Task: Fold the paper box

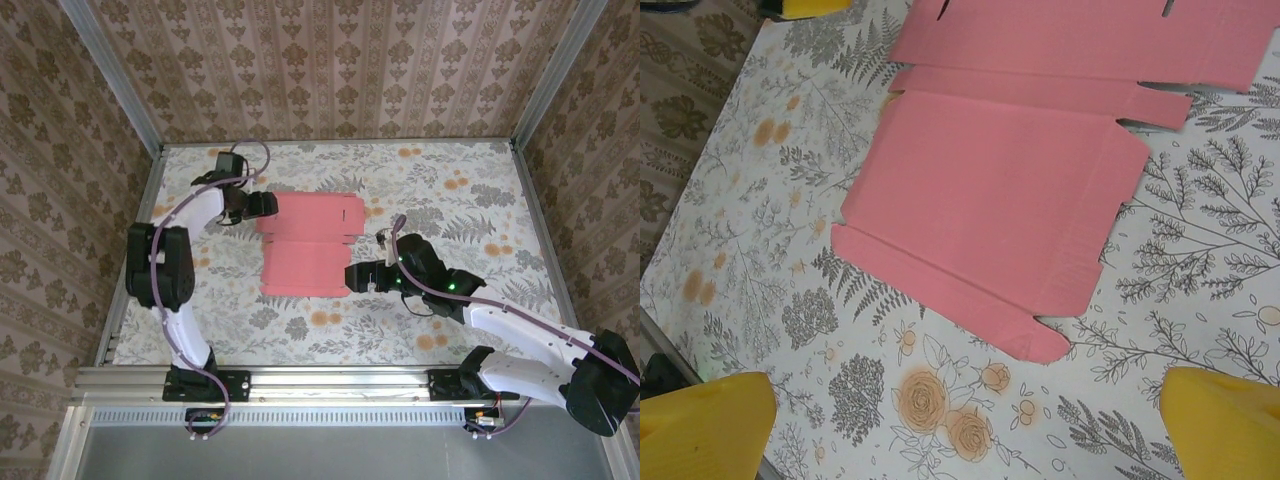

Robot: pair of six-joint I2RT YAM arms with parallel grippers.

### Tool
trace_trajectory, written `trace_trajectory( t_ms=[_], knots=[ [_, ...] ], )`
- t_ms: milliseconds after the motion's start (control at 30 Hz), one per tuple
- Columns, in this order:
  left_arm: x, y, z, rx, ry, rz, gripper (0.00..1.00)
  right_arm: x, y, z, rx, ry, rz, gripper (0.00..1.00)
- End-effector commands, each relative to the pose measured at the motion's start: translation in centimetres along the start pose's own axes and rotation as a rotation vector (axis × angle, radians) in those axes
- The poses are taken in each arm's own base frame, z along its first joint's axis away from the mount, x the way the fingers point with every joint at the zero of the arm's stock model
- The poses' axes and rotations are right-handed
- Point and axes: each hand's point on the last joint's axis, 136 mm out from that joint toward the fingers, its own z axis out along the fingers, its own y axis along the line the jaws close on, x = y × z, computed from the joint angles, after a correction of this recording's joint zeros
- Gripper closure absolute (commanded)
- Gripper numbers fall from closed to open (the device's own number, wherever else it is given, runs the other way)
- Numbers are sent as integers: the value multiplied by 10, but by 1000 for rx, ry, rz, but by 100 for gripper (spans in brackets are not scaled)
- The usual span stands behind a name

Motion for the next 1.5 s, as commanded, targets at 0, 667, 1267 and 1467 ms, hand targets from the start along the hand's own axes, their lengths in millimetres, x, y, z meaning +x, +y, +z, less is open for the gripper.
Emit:
trace_trajectory(
  t_ms=[0, 667, 1267, 1467],
  knots=[
    [4, 13, 9, -65, 80, 63, 26, -16, 7, -6, -2, -54, -18, 0],
    [-11, 12, 51, -140, 142, 142, 32, -16, 5, -8, 24, -54, -32, 0],
    [-4, 20, 66, -151, 179, 133, 33, -12, -2, -8, 44, -59, -23, 0],
    [0, 23, 70, -140, 194, 118, 37, -10, -3, -8, 44, -58, -21, 0]
  ],
)
